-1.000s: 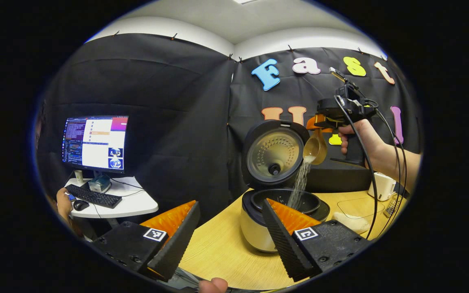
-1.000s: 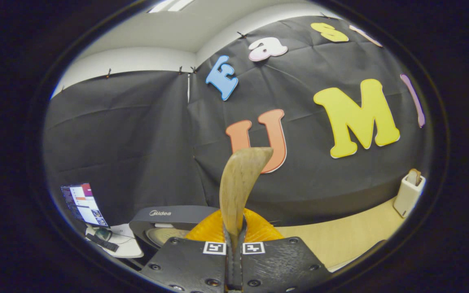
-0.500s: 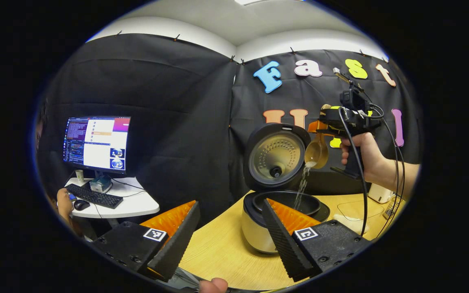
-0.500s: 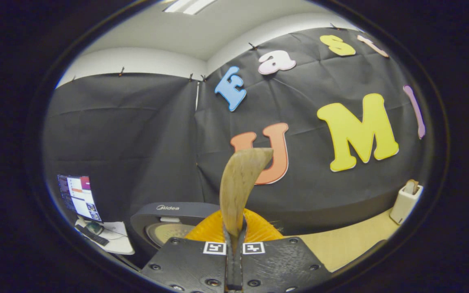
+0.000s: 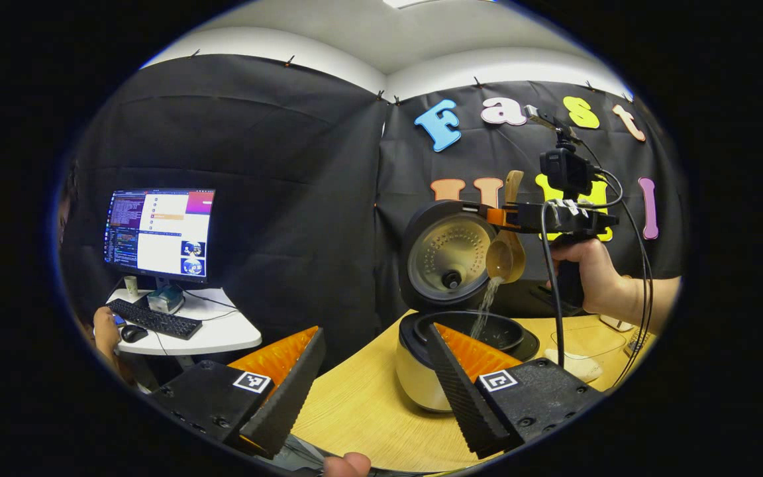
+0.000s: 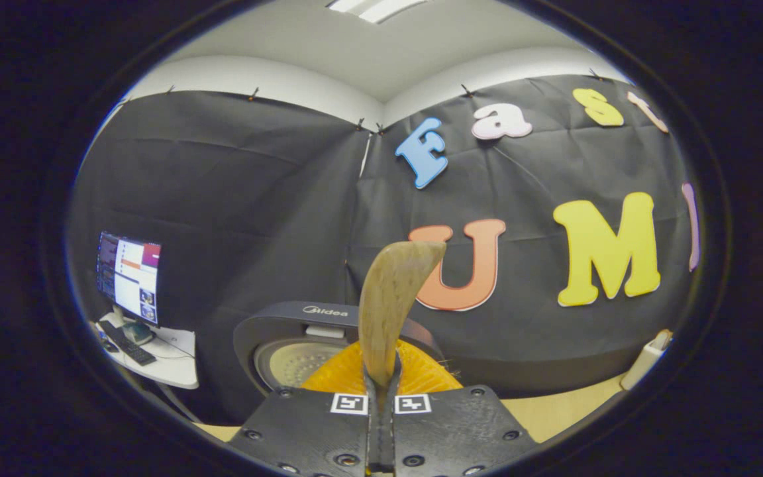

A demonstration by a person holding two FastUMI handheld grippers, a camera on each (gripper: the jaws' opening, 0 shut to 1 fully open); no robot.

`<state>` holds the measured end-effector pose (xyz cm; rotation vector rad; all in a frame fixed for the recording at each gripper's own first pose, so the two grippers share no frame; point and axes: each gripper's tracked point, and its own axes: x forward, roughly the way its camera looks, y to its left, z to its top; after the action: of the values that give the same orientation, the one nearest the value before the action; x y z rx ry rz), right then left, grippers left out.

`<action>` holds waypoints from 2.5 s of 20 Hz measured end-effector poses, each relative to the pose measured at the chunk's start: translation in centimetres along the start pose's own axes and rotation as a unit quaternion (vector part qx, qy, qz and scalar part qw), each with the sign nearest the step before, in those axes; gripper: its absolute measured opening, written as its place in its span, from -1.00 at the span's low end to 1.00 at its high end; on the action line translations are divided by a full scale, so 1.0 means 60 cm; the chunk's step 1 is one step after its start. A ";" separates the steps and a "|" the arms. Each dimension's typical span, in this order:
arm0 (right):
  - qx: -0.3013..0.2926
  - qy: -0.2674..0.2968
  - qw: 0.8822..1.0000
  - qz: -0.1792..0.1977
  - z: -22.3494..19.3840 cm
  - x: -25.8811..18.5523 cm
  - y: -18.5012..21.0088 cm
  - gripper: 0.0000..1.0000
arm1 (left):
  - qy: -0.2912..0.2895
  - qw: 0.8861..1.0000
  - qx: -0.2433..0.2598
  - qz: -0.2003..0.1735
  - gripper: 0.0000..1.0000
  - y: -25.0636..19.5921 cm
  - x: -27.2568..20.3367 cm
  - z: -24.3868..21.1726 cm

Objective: Close the left gripper, press the button to open the rice cooker; take a wooden spoon from the chopstick holder with the right hand, scoop a spoonful of rice and pour it into the rice cooker, then put the wooden spoon back into the chopstick holder.

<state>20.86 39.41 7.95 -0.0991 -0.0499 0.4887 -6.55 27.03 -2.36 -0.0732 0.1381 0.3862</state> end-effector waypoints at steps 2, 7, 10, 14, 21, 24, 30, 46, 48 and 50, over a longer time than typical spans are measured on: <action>-0.041 -0.020 0.999 0.009 0.012 -0.004 0.021 -0.99 | 0.000 1.000 -0.001 0.001 0.96 0.002 -0.001 0.002; -0.137 -0.072 0.988 0.027 0.035 -0.030 0.062 -1.00 | -0.004 1.000 0.002 0.000 0.96 0.000 -0.002 0.007; -0.168 -0.089 0.981 0.035 0.043 -0.034 0.071 -1.00 | -0.006 1.000 -0.001 0.000 0.96 0.001 -0.003 0.008; -0.151 -0.083 0.984 0.045 0.035 -0.034 0.075 -1.00 | -0.007 1.000 -0.003 0.001 0.96 0.000 -0.004 0.011; -0.026 -0.048 0.998 0.037 0.041 -0.046 0.024 -1.00 | -0.011 1.000 -0.008 -0.003 0.96 -0.019 -0.005 0.014; 0.024 -0.047 0.998 0.022 0.061 -0.063 -0.030 -1.00 | -0.013 1.000 0.004 0.001 0.96 -0.028 -0.005 0.016; 0.108 -0.041 0.993 -0.022 0.081 -0.143 -0.187 -1.00 | -0.021 0.999 0.011 -0.026 0.96 -0.085 -0.009 0.025; 0.198 -0.058 0.943 -0.261 0.037 -0.538 -0.715 -1.00 | -0.036 0.994 0.049 -0.090 0.95 -0.236 -0.027 0.023; 0.197 -0.052 0.935 -0.290 0.011 -0.568 -0.762 -1.00 | -0.037 0.993 0.045 -0.100 0.96 -0.254 -0.030 0.023; 0.188 -0.040 0.929 -0.316 -0.027 -0.592 -0.799 -1.00 | -0.038 0.993 0.046 -0.107 0.96 -0.266 -0.036 0.023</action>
<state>11.99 -19.55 10.60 0.3102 -0.0646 -0.1499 -2.31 11.61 0.05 0.0173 0.0722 0.1685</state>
